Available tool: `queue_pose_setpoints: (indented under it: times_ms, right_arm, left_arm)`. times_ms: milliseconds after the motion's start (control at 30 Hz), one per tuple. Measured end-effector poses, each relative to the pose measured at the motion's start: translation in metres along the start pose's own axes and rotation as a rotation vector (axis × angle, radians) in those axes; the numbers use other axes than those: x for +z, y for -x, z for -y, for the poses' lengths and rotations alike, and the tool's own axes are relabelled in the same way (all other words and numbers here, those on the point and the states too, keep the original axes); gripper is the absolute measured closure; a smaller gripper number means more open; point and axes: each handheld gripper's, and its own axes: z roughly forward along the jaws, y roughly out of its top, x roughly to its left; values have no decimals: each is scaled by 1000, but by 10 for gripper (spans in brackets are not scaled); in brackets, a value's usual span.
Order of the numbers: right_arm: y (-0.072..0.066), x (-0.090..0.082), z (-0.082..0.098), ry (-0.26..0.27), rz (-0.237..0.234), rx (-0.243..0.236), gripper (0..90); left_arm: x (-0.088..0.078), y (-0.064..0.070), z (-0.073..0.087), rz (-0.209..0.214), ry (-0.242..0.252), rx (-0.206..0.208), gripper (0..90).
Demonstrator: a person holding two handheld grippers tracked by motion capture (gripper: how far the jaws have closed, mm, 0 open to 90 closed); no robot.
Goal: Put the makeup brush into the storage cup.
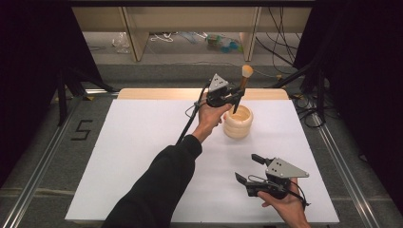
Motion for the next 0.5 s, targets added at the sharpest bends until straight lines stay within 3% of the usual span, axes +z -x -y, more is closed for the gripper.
queue_pose_setpoints:
  times_ms: [133,167,200,233,333,467,500]
  right_arm:
    - [0,2,1,21,-2,2,159]
    - [0,-1,0,-12,7,-1,159]
    - [0,2,1,21,-2,2,159]
    - [0,-1,-1,-19,7,-2,159]
    - [0,0,0,-3,-3,-1,158]
    - [-1,-1,0,-19,4,-3,159]
    - [-1,2,1,20,-6,1,159]
  left_arm:
    - [2,-2,2,-8,-8,-4,742]
    - [3,-2,3,-9,-6,-8,742]
    - [3,-2,4,-8,-10,-6,742]
    - [4,-2,5,-7,-11,-6,742]
    - [7,0,8,-4,-17,-2,742]
    - [9,1,11,3,-32,1,742]
    - [10,1,12,5,-38,3,742]
